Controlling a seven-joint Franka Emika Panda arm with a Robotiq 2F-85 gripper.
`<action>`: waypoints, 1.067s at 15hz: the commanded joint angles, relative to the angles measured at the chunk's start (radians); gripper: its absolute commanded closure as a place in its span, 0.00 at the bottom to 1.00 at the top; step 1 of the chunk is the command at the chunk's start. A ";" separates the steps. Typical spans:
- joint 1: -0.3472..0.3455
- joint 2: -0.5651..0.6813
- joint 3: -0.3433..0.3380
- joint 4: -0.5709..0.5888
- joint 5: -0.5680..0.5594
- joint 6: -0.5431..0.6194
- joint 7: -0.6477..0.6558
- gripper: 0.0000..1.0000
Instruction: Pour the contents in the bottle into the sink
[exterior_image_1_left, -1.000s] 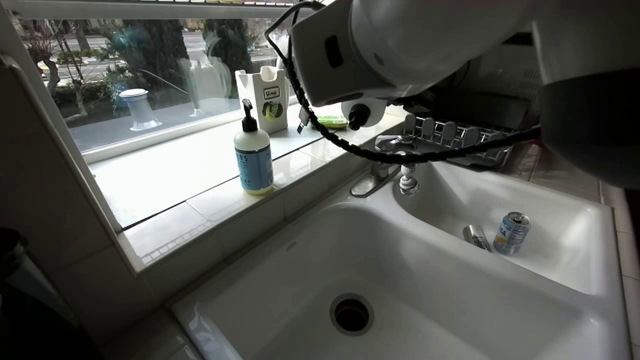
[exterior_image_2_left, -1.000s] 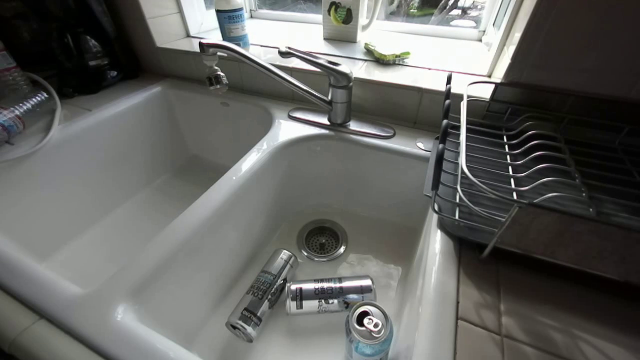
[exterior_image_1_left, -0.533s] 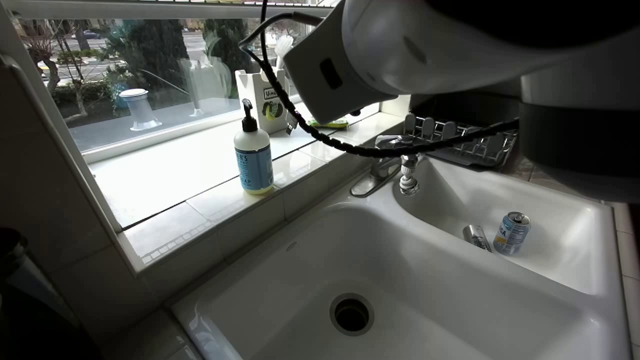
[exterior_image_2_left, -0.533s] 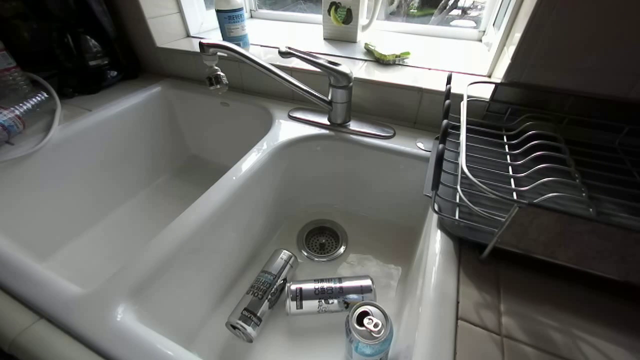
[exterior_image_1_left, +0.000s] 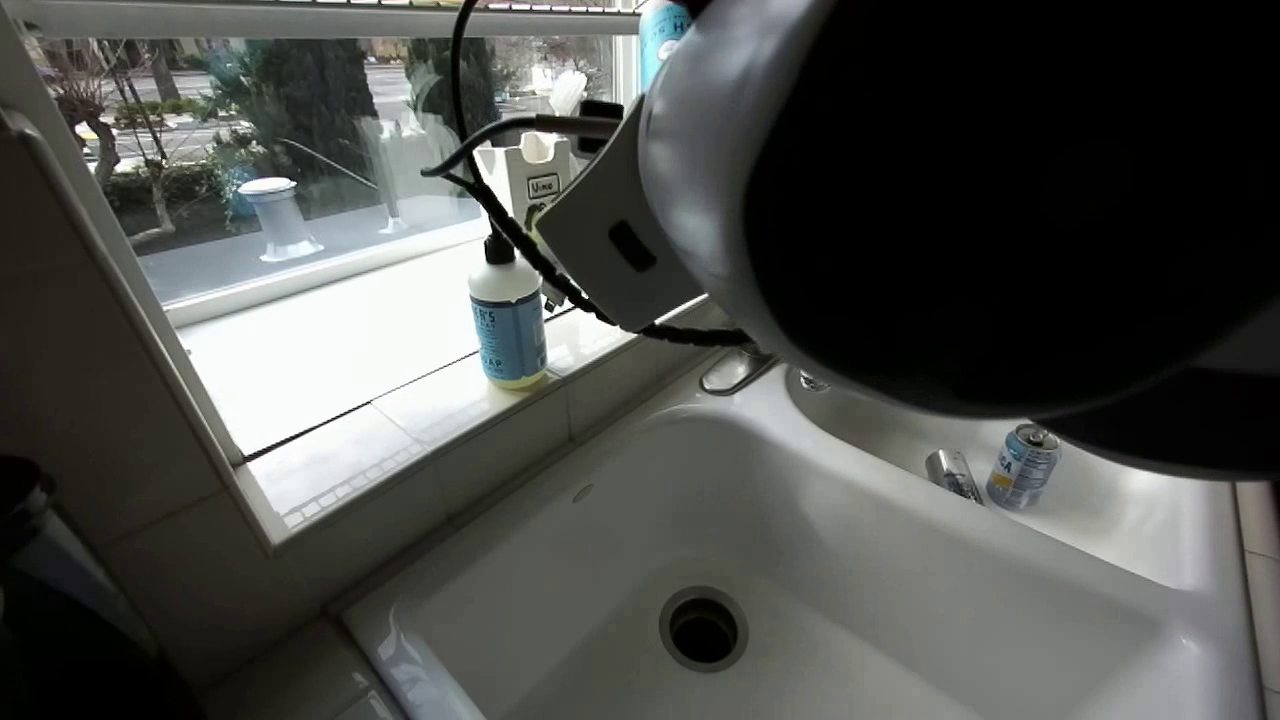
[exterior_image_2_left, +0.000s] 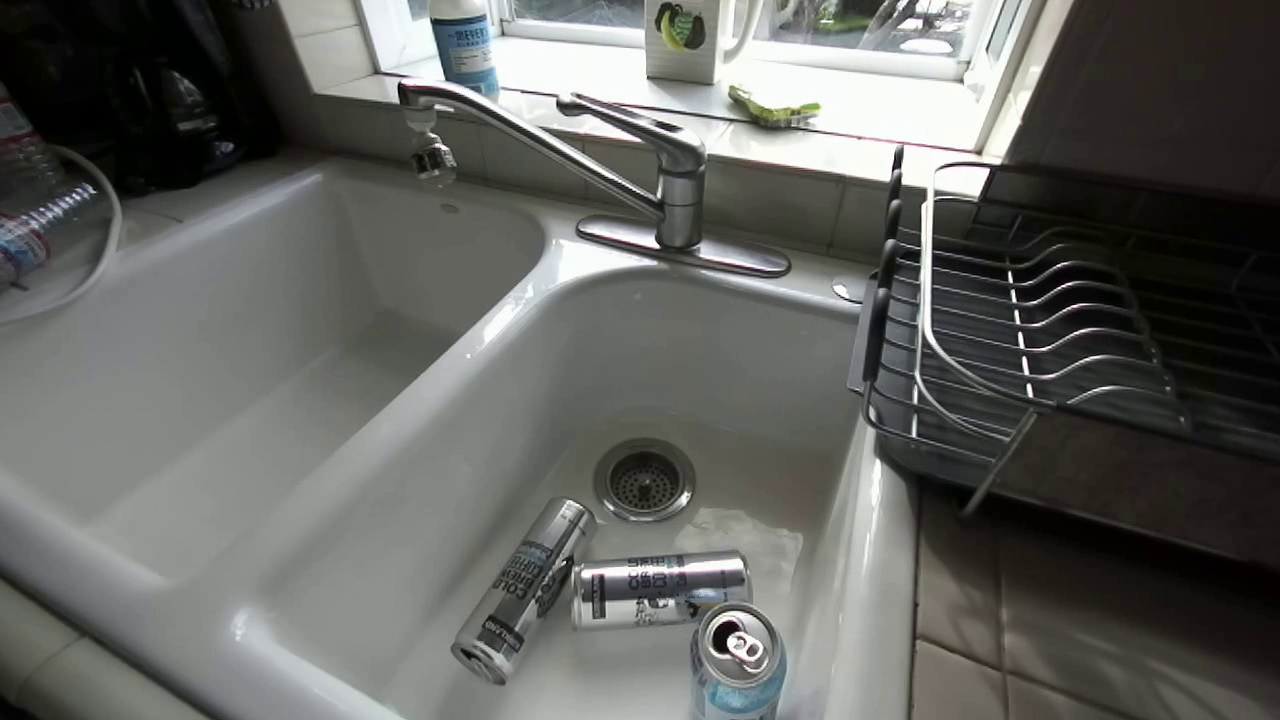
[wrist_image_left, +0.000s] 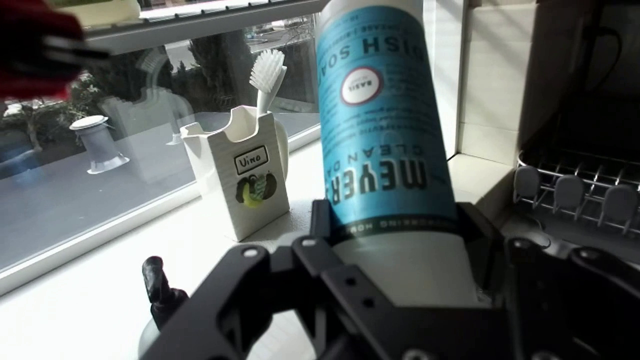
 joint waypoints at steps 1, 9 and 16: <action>0.013 0.005 0.004 -0.011 -0.035 -0.028 -0.023 0.62; 0.015 0.022 0.003 0.001 -0.039 -0.020 -0.042 0.62; 0.044 0.062 0.021 -0.012 -0.135 -0.076 -0.055 0.62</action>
